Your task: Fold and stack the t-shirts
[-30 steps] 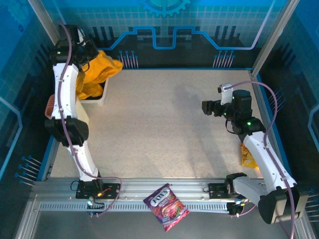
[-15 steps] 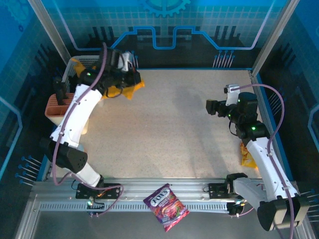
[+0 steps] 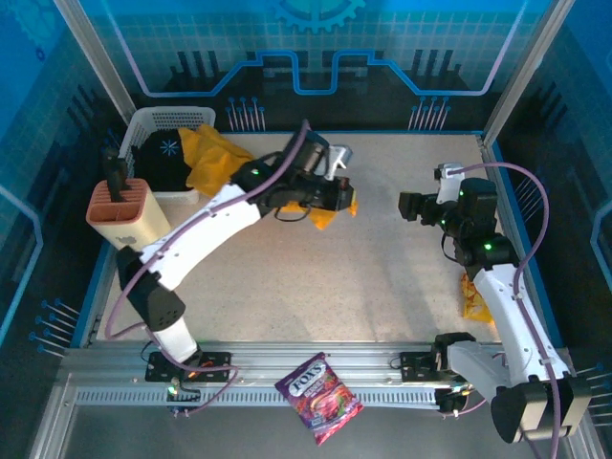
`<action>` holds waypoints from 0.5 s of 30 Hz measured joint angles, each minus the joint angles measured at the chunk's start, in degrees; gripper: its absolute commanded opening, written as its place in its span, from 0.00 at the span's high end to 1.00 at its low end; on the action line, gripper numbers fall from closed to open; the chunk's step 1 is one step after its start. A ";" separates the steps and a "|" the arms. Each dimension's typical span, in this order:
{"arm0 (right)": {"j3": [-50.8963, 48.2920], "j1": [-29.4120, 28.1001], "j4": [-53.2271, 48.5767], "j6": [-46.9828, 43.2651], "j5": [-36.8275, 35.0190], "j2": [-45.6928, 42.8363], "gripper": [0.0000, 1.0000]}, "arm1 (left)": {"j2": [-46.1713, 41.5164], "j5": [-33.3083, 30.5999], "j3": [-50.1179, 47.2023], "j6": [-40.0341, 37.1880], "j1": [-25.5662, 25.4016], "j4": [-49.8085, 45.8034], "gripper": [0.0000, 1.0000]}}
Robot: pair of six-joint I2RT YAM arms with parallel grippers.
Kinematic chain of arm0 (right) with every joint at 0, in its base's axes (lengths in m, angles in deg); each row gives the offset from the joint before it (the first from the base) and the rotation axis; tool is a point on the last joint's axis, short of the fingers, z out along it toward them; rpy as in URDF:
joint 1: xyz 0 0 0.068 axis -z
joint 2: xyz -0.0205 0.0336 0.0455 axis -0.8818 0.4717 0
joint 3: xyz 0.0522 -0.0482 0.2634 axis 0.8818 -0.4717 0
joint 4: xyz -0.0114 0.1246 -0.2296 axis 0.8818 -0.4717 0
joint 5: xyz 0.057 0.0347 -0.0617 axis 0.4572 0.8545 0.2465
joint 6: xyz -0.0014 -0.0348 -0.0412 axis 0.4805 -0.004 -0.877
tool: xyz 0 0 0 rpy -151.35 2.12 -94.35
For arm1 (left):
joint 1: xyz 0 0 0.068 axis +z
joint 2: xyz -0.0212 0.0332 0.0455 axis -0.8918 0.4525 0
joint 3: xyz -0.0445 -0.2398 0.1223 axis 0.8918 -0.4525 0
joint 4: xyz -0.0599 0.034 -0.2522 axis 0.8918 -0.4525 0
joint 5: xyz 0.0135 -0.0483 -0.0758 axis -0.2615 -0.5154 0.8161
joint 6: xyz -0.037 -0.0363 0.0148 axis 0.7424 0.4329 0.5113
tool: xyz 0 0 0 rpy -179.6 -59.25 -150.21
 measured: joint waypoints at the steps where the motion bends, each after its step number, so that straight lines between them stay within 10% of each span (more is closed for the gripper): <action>1: 0.00 0.13 -0.02 0.15 0.02 0.02 0.07 | 1.29 0.00 -0.02 0.28 -0.85 0.57 1.00; 11: 0.00 2.16 -0.22 1.14 0.02 0.37 0.07 | 12.92 0.09 -1.57 4.92 -8.00 8.48 1.00; 12: 0.00 2.43 -0.22 1.29 0.02 0.46 0.07 | 13.68 0.11 -1.81 5.53 -8.55 9.31 0.95; 15: 0.00 3.17 -0.42 1.70 0.15 0.92 0.06 | 14.51 0.59 -2.75 6.47 -9.55 10.47 0.38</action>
